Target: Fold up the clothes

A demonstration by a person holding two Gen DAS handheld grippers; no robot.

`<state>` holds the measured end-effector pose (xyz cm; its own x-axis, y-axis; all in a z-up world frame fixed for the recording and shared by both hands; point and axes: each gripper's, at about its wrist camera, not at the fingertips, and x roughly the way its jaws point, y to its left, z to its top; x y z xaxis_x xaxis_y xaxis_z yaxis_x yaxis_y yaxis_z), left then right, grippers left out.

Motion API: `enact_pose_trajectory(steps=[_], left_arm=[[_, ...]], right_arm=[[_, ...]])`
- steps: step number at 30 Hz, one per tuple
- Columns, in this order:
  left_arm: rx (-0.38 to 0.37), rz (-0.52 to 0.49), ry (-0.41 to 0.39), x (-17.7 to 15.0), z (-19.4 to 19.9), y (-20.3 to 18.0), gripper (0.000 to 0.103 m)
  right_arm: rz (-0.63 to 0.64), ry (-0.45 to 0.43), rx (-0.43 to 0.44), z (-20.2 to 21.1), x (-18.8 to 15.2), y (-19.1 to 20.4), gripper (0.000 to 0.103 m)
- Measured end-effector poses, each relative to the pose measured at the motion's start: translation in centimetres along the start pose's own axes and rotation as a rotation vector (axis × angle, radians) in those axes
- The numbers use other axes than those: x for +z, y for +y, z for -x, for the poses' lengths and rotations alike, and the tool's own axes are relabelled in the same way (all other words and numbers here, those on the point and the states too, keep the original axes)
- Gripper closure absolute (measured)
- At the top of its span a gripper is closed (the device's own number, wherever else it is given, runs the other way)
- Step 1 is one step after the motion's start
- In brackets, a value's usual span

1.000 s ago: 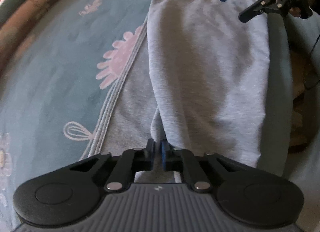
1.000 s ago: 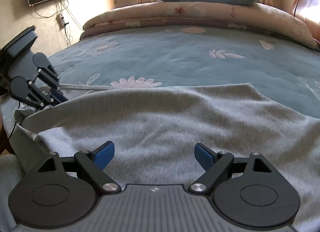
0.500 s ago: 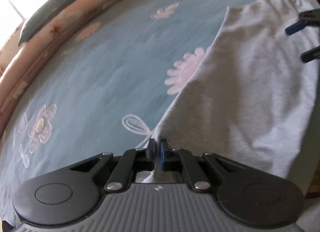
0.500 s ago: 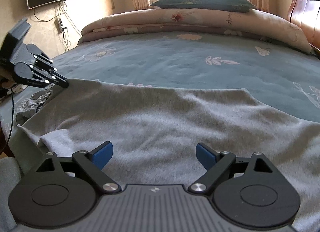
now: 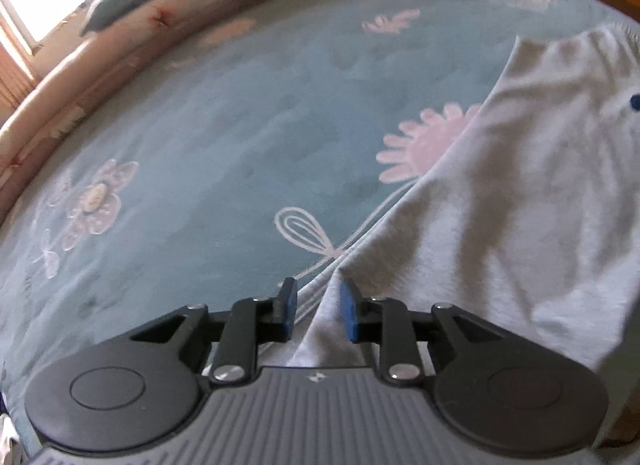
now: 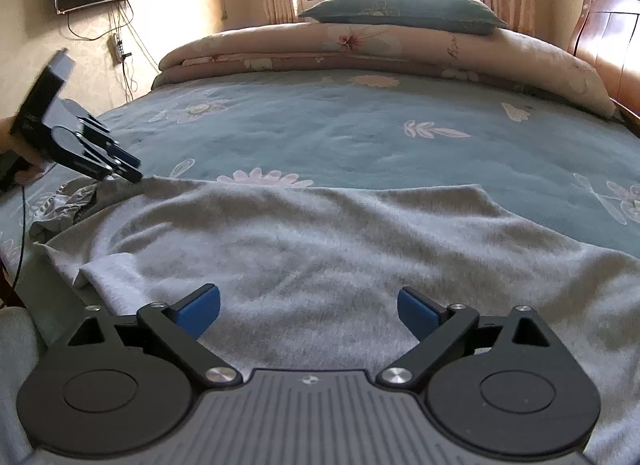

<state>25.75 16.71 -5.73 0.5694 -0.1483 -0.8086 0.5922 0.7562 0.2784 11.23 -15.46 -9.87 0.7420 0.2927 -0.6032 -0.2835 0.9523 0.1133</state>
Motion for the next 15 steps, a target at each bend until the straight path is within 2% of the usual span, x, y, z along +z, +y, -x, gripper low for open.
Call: enact_pose_trajectory(steps=[3, 6, 10, 15], left_arm=[[-0.047, 0.003, -0.036, -0.7, 1.7, -1.5, 0.074], [-0.095, -0.032, -0.03, -2.4, 3.0, -3.5, 0.069], [-0.079, -0.036, -0.022, -5.2, 4.4, -5.1, 0.069], [-0.073, 0.068, -0.037, -8.6, 7.4, -4.2, 0.075]], right_arm=[[-0.009, -0.004, 0.009, 0.1, -0.2, 0.3, 0.002], [-0.008, 0.012, 0.017, -0.2, -0.6, 0.7, 0.001], [0.013, 0.047, 0.0, -0.7, -1.5, 1.4, 0.001], [0.005, 0.074, -0.004, -1.1, -2.6, 1.4, 0.0]])
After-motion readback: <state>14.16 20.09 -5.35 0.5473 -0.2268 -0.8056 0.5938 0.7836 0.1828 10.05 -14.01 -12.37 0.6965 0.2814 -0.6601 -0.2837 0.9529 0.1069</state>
